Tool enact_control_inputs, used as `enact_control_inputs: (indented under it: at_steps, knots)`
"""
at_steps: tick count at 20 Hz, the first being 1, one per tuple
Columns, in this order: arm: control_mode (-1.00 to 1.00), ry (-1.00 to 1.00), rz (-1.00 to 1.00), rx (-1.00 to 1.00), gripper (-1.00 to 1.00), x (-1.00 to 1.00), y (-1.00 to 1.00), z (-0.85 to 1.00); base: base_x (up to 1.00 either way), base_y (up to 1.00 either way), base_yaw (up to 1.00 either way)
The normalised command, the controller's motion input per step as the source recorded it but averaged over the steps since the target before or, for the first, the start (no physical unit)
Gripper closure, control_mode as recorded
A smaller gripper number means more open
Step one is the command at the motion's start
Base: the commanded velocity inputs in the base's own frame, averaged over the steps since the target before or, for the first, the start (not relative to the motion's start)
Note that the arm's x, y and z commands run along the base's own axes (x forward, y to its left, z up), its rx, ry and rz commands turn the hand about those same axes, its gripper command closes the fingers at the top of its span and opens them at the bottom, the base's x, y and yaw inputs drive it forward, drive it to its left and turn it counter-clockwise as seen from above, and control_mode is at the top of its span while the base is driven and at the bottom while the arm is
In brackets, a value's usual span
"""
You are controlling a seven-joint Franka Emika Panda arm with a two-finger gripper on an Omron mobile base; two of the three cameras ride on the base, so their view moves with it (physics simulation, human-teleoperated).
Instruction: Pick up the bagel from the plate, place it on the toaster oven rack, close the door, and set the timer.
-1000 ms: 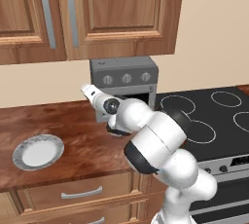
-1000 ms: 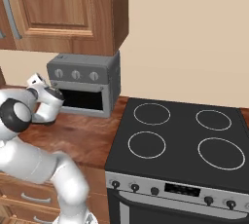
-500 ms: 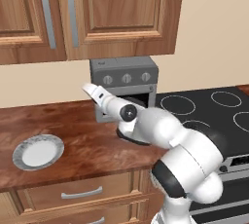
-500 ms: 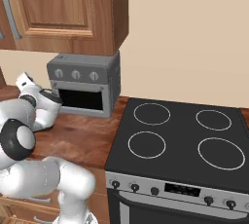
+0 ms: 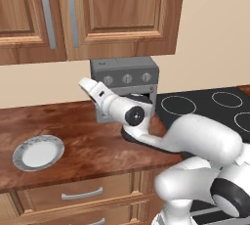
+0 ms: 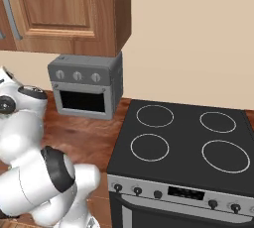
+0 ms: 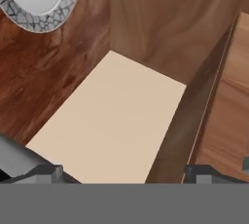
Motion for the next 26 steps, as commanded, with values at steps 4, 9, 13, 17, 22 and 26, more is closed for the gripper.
enact_control_inputs:
  at_steps: [4, 9, 13, 17, 22, 26]
  knots:
    - [-1.00, 0.15, -0.17, 0.09, -1.00, -0.61, 0.47, 0.93, 0.00, 0.00, 0.00]
    - [-1.00, 0.32, -0.36, 0.11, -1.00, -0.43, 0.20, 0.59, 0.00, 0.00, 0.00]
    - [-1.00, 0.41, -0.50, 0.07, -1.00, -0.20, -0.02, 0.08, 0.00, 0.00, 0.00]
    - [-1.00, 0.31, -0.51, 0.00, -1.00, 0.00, -0.29, -0.28, 0.00, 0.00, 0.00]
    - [-1.00, 0.07, -0.42, 0.07, -1.00, -0.07, -0.40, -0.68, 0.00, 0.00, 0.00]
    - [-1.00, -0.13, -0.39, 0.21, -1.00, -0.10, -0.26, -0.49, 0.00, 0.00, 0.00]
